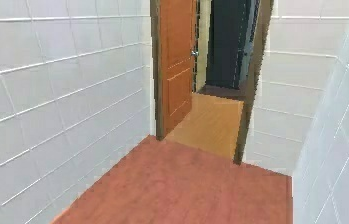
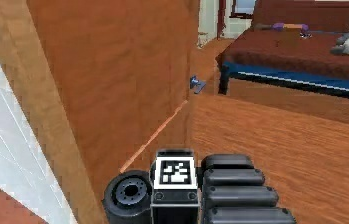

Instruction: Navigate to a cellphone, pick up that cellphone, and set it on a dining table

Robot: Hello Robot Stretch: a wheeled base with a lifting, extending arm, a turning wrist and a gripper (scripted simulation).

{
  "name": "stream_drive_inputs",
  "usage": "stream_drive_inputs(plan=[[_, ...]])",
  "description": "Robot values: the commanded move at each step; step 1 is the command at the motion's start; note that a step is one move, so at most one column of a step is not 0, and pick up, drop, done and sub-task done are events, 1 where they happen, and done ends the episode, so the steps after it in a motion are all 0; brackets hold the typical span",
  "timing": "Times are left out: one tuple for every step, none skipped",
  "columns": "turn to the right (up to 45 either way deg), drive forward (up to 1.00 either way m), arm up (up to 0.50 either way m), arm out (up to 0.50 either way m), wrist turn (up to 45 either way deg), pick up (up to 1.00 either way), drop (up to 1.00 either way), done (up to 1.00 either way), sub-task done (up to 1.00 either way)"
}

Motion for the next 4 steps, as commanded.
stream_drive_inputs(plan=[[0.0,1.00,0.00,0.00,0.0,0.00,0.00,0.00,0.00],[3.0,0.00,0.00,0.00,0.0,0.00,0.00,0.00,0.00],[0.0,0.80,0.00,0.00,0.0,0.00,0.00,0.00,0.00],[24.0,0.00,0.00,0.00,0.0,0.00,0.00,0.00,0.00]])
